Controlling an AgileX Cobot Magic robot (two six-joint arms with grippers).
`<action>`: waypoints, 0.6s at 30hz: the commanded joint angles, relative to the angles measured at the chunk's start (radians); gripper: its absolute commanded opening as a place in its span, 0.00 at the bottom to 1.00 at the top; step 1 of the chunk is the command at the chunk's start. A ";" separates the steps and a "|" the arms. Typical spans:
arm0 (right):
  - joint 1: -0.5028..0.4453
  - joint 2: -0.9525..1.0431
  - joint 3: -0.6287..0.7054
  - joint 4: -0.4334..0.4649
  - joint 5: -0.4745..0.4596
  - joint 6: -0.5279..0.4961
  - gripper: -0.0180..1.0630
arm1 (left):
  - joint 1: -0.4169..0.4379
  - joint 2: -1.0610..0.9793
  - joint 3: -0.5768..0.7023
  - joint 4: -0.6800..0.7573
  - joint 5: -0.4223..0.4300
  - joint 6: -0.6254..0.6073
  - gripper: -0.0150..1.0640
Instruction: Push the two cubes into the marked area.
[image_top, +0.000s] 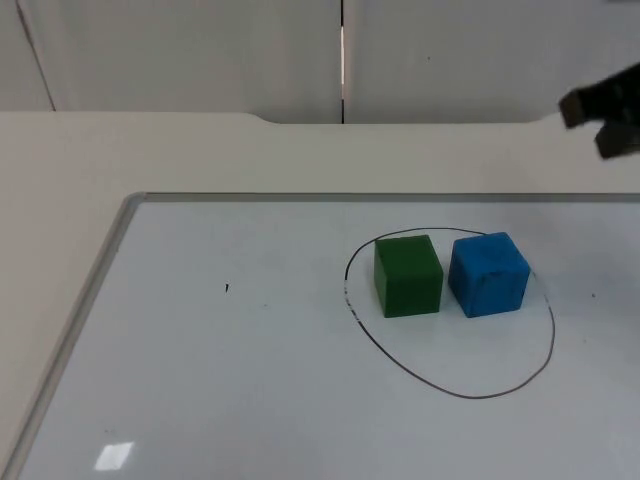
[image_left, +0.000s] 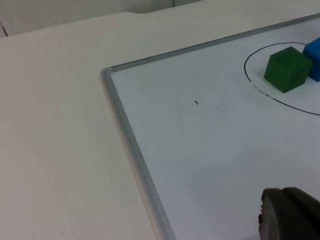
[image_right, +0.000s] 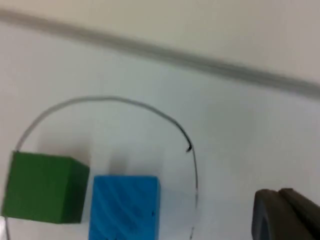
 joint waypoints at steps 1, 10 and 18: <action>-0.004 -0.143 0.001 -0.017 0.055 -0.008 0.02 | 0.001 -0.003 0.004 0.002 -0.011 -0.004 0.01; -0.004 -0.426 0.003 -0.016 0.166 -0.008 0.02 | 0.001 -0.003 0.004 0.002 -0.011 -0.004 0.01; -0.004 -0.578 0.003 -0.012 0.256 -0.008 0.02 | 0.001 -0.003 0.004 0.002 -0.011 -0.004 0.01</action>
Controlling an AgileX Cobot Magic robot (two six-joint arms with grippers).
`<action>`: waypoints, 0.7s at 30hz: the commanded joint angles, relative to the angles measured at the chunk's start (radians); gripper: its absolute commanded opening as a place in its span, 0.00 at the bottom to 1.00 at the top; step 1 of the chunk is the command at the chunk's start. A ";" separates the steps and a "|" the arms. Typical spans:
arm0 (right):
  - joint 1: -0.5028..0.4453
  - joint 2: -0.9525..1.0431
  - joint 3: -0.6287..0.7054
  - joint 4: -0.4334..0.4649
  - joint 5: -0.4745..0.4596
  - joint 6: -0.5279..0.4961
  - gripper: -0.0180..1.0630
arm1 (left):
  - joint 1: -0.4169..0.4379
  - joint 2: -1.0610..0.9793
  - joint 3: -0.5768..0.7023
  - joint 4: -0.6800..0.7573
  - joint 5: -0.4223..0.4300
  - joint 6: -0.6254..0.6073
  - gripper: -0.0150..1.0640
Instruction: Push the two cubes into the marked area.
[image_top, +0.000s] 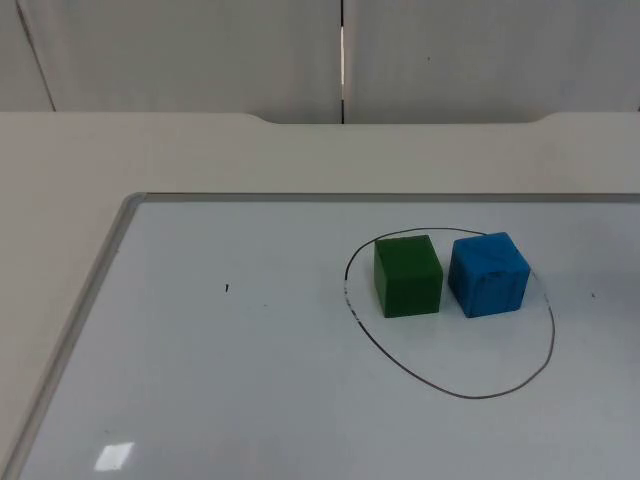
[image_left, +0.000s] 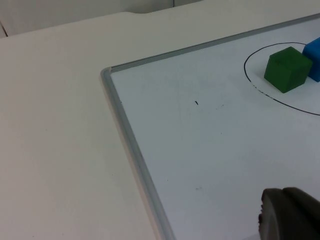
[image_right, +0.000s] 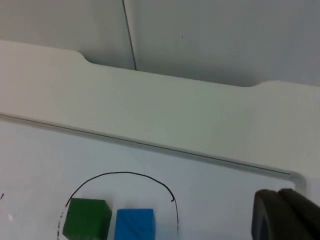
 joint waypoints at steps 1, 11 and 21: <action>-0.004 -0.040 0.001 -0.002 0.034 -0.008 0.02 | 0.001 -0.003 0.004 0.002 -0.011 -0.004 0.01; -0.004 -0.249 0.097 -0.002 0.077 -0.010 0.02 | 0.001 -0.003 0.004 0.002 -0.011 -0.004 0.01; -0.004 -0.476 0.321 0.055 0.073 -0.010 0.02 | 0.001 -0.003 0.004 0.002 -0.011 -0.004 0.01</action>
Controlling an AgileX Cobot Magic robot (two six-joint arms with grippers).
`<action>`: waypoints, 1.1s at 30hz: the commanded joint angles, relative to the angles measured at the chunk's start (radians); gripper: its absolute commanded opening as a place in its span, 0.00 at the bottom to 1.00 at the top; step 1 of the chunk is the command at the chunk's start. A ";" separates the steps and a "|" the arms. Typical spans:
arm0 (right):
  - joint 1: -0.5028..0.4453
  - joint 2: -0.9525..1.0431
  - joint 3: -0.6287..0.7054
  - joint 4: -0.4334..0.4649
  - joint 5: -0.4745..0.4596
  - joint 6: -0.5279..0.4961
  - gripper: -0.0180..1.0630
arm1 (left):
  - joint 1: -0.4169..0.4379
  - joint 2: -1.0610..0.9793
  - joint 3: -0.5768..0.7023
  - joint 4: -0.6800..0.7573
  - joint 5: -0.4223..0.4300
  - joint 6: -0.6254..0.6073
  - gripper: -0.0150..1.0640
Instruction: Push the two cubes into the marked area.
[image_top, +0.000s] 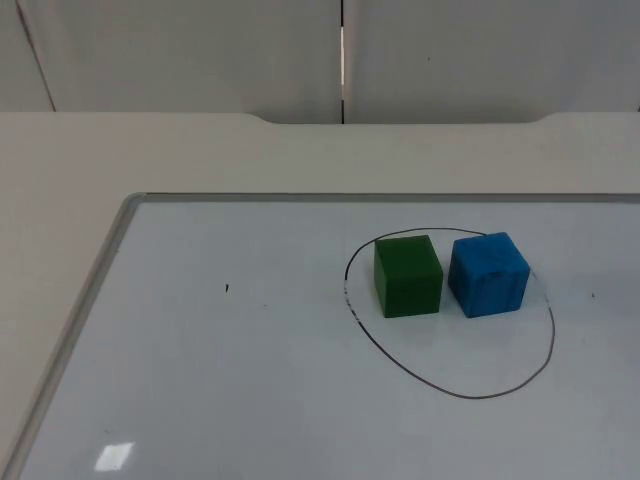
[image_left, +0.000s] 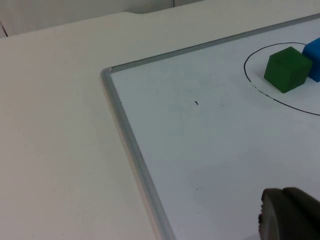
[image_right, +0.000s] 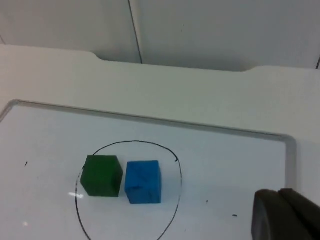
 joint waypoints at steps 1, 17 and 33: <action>-0.004 -0.043 0.037 0.015 -0.003 -0.010 0.02 | 0.001 -0.003 0.004 0.002 -0.011 -0.004 0.01; -0.004 -0.389 0.143 0.066 0.193 -0.078 0.02 | 0.001 -0.003 0.004 0.002 -0.011 -0.004 0.01; -0.001 -0.583 0.186 0.110 0.383 -0.202 0.02 | 0.001 -0.003 0.004 0.002 -0.011 -0.004 0.01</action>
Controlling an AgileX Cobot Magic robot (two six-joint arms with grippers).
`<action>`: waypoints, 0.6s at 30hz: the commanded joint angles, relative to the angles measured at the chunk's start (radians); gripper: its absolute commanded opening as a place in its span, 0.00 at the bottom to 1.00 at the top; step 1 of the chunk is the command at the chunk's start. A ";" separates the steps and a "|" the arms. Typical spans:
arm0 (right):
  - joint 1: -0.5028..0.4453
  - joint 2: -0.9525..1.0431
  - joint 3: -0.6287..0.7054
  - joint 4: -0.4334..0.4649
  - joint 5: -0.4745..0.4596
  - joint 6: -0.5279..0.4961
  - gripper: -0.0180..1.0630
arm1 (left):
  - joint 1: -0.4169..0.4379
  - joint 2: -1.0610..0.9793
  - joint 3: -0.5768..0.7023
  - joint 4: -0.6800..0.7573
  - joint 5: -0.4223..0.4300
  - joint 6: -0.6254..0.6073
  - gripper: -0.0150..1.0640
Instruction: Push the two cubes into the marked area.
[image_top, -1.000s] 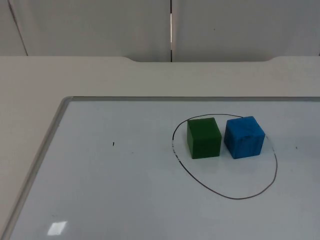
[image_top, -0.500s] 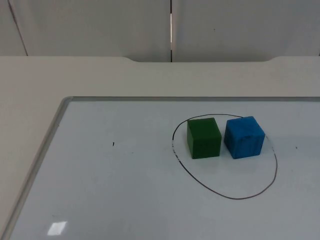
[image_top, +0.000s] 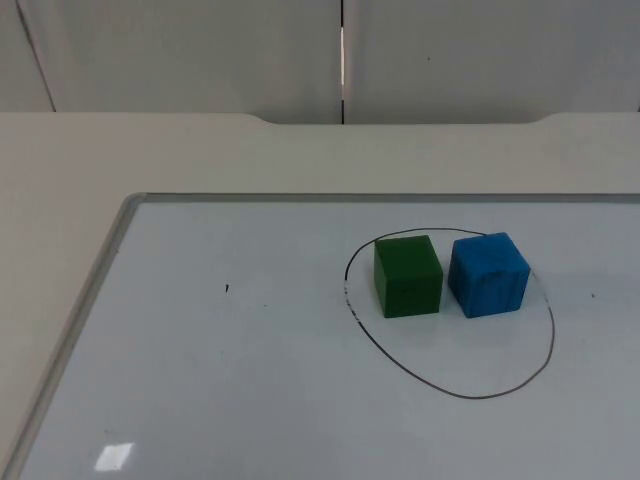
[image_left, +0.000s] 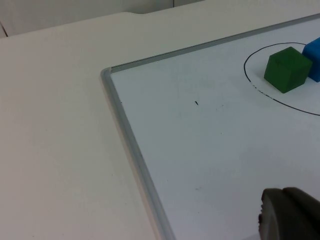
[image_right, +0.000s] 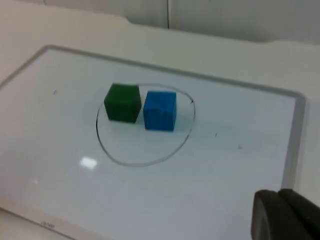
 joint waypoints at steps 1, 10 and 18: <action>-0.001 -0.003 0.018 0.005 0.001 -0.020 0.02 | 0.001 -0.003 0.004 0.002 -0.011 -0.004 0.01; -0.001 -0.003 0.015 -0.004 0.001 -0.015 0.02 | 0.001 -0.003 0.004 0.002 -0.011 -0.001 0.01; -0.001 -0.003 0.015 -0.006 0.001 -0.015 0.02 | 0.001 -0.003 0.004 0.002 -0.011 -0.001 0.01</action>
